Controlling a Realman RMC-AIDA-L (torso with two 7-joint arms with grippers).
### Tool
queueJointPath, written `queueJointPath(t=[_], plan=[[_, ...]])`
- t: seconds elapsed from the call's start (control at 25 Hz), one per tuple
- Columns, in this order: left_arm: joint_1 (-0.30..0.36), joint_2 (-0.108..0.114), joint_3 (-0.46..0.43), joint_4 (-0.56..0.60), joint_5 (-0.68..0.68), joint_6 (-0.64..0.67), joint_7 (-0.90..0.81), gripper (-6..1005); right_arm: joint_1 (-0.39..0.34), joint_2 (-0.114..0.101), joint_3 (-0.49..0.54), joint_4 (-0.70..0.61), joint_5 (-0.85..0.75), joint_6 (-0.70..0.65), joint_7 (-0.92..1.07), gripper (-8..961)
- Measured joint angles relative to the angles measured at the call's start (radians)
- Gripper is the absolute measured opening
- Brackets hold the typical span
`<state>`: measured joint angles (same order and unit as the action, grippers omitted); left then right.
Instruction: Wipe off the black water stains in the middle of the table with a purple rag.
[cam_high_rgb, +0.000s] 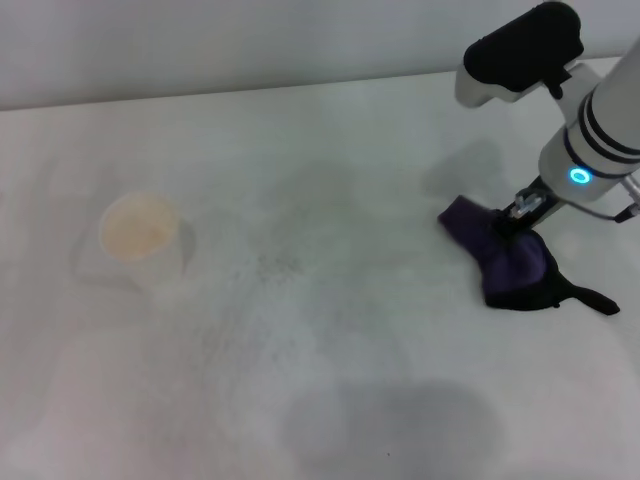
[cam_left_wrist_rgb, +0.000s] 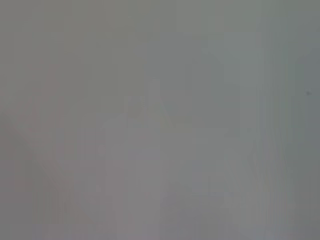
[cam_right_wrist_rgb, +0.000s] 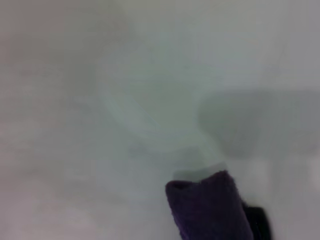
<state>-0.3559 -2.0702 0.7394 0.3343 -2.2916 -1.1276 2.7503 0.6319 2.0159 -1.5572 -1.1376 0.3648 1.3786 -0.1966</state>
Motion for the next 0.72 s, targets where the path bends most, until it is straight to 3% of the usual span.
queueJointPath(t=[0.24,0.36,0.68,0.72], plan=[[-0.012,0.0,0.0,0.0,0.0,0.014,0.0,892,-0.022,-0.001,0.047,-0.009,-0.007,-0.012,-0.039,54],[-0.018,0.0,0.0,0.0,0.0,0.028,0.0,892,-0.042,-0.002,0.113,-0.024,-0.008,-0.026,-0.078,146],[-0.023,0.0,0.0,0.0,-0.001,0.037,0.0,892,-0.121,-0.008,0.458,-0.106,0.218,-0.001,-0.364,436],[-0.023,0.0,0.0,0.0,-0.004,0.037,0.0,892,-0.127,-0.008,0.497,-0.103,0.243,-0.005,-0.4,436]])
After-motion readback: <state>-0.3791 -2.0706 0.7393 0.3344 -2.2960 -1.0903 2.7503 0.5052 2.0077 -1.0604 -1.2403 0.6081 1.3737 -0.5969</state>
